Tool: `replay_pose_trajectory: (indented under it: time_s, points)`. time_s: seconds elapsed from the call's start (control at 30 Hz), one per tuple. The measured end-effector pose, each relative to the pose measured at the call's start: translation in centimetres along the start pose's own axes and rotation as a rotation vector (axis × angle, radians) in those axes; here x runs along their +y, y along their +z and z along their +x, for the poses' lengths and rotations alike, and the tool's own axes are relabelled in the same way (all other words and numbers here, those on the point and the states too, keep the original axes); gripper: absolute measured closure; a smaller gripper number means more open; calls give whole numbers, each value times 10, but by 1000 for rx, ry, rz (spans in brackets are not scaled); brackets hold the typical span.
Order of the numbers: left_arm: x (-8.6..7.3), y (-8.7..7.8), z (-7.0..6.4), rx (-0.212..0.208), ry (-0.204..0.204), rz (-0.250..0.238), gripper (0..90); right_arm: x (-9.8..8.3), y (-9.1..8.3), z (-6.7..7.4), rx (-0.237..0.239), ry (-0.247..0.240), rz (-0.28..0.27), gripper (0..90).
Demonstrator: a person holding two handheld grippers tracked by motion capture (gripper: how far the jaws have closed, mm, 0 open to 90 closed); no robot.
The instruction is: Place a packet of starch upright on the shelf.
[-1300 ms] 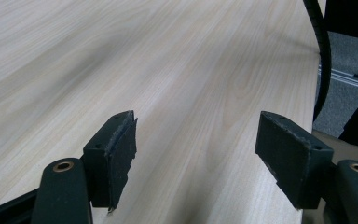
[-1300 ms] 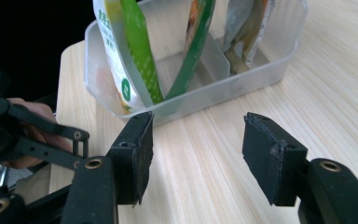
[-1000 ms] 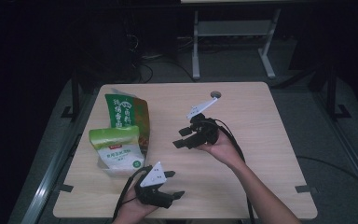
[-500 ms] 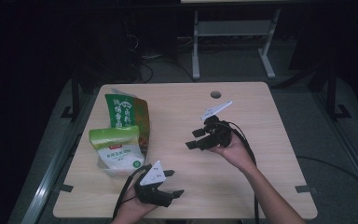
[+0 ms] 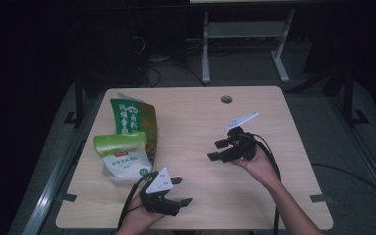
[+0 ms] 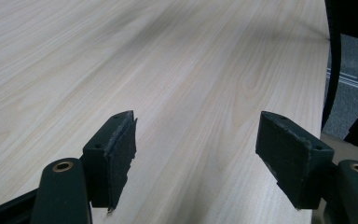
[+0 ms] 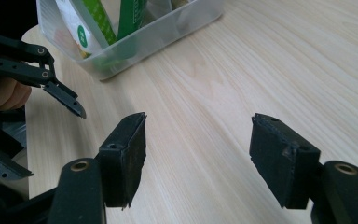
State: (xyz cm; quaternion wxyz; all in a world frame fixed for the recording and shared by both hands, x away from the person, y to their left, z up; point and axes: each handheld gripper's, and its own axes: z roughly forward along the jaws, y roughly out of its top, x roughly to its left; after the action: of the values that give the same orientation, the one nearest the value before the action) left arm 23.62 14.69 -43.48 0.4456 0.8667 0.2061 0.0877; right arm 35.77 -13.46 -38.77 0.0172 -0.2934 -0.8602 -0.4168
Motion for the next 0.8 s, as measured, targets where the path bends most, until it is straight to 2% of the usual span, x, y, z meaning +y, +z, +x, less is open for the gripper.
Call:
replay_pose_trajectory:
  time_s: [0.5, 0.8]
  points:
    - [0, 3, -1, -5, -4, 8, 283, -32, -12, -3, -23, 45, 0, 344]
    - [-1, 5, -2, -5, -3, 3, 283, -54, -24, -5, -49, 76, -25, 347]
